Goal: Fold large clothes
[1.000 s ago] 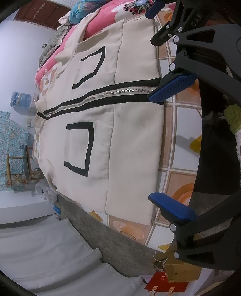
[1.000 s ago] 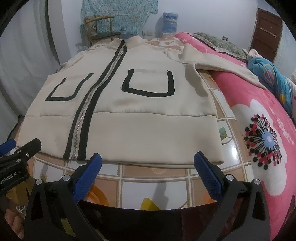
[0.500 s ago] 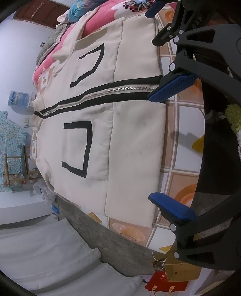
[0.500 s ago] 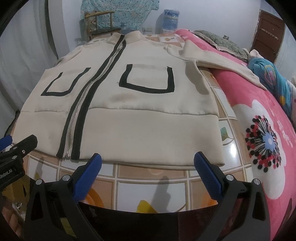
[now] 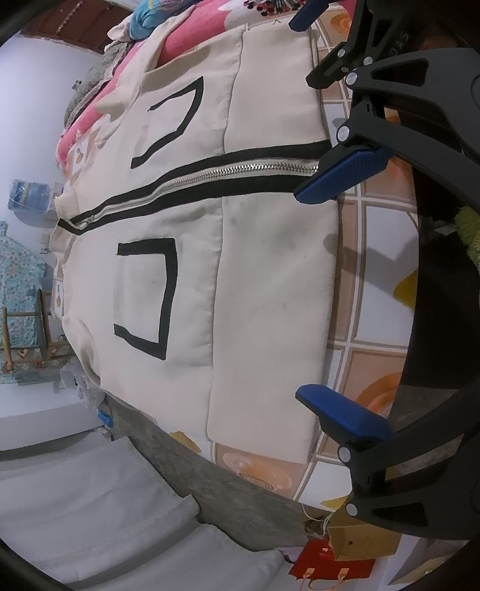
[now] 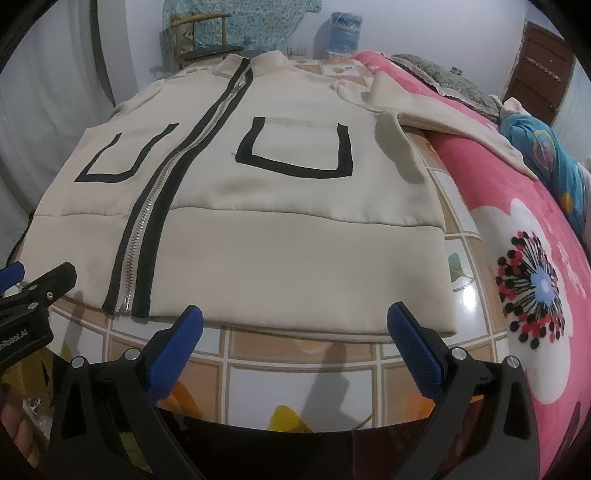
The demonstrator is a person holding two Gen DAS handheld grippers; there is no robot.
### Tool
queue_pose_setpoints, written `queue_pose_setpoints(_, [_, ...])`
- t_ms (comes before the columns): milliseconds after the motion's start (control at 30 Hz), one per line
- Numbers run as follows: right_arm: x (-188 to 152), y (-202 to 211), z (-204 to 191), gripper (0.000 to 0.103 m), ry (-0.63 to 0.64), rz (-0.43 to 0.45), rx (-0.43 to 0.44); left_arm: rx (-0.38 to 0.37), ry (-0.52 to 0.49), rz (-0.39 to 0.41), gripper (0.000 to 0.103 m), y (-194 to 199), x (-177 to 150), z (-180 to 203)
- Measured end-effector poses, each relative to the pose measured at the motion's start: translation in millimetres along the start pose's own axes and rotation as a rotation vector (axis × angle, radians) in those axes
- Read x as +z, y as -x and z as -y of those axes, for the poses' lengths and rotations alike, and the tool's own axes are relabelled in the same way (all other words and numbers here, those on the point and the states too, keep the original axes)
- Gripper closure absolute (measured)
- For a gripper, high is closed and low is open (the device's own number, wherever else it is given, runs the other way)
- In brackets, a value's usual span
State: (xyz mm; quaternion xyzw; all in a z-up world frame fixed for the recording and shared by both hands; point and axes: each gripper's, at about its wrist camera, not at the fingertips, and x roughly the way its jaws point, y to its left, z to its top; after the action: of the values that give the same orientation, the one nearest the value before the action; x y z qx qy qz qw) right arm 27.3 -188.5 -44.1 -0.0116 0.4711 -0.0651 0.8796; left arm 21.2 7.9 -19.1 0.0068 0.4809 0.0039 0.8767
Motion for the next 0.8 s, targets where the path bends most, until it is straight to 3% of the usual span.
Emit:
queue_pose_setpoints(400, [3, -17, 2, 0.006, 0.003, -0.033, 0.000, 0.032, -0.017, -0.059, 0.008, -31, 2, 2])
queue_pose_setpoints(800, [5, -31, 10, 0.006, -0.025, -0.046, 0.067, -0.007, -0.006, -0.030, 0.007, -36, -1, -4])
